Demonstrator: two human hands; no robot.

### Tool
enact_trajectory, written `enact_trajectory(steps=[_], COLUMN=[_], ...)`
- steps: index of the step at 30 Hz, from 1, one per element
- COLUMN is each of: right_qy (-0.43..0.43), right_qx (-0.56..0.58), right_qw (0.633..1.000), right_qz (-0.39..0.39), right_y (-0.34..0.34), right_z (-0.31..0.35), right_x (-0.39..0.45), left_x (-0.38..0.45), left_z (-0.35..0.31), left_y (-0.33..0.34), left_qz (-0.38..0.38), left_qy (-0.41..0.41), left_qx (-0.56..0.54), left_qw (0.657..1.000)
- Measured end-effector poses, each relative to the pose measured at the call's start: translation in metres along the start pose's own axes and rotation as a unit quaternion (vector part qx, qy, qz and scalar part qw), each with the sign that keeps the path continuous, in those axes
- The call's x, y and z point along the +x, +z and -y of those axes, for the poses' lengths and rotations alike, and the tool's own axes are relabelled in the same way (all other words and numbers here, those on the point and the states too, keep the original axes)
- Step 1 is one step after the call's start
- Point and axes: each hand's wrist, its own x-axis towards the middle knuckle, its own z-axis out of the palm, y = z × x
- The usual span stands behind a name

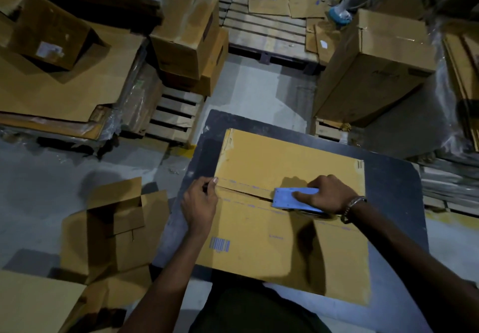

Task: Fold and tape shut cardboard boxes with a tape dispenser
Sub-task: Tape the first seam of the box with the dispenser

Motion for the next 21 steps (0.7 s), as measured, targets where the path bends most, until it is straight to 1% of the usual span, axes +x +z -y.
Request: enact_trajectory(steps=[3, 5, 7, 9, 10, 13, 16, 21], right_qy=[-0.017, -0.027, -0.018, -0.024, -0.029, -0.049, -0.061, -0.078], right_qx=[-0.029, -0.03, -0.02, -0.01, -0.01, -0.017, -0.016, 0.019], right_qw=[0.999, 0.999, 1.0, 1.0, 1.0, 0.999, 0.998, 0.996], right_qz=[0.004, 0.003, 0.005, 0.001, 0.002, 0.012, 0.017, 0.031], right_y=[0.008, 0.008, 0.01, 0.01, 0.011, 0.012, 0.011, 0.004], right_z=[0.003, 0.0, 0.002, -0.001, -0.002, -0.001, -0.004, -0.016], right_x=[0.004, 0.004, 0.007, 0.004, 0.003, 0.0, -0.005, -0.01], left_x=[0.002, -0.006, -0.008, -0.02, -0.025, -0.034, -0.036, -0.035], left_z=[-0.007, -0.025, -0.038, -0.051, -0.054, -0.051, -0.045, -0.044], left_y=[-0.003, 0.003, 0.011, 0.029, 0.038, 0.055, 0.059, 0.062], left_qz=[0.005, 0.01, 0.018, 0.033, 0.039, 0.028, 0.026, 0.017], left_qy=[-0.021, -0.043, -0.019, 0.027, 0.031, -0.005, 0.009, 0.009], left_qx=[0.011, 0.043, 0.07, 0.127, 0.159, 0.212, 0.255, 0.267], left_qw=[1.0, 0.998, 0.997, 0.991, 0.986, 0.977, 0.967, 0.963])
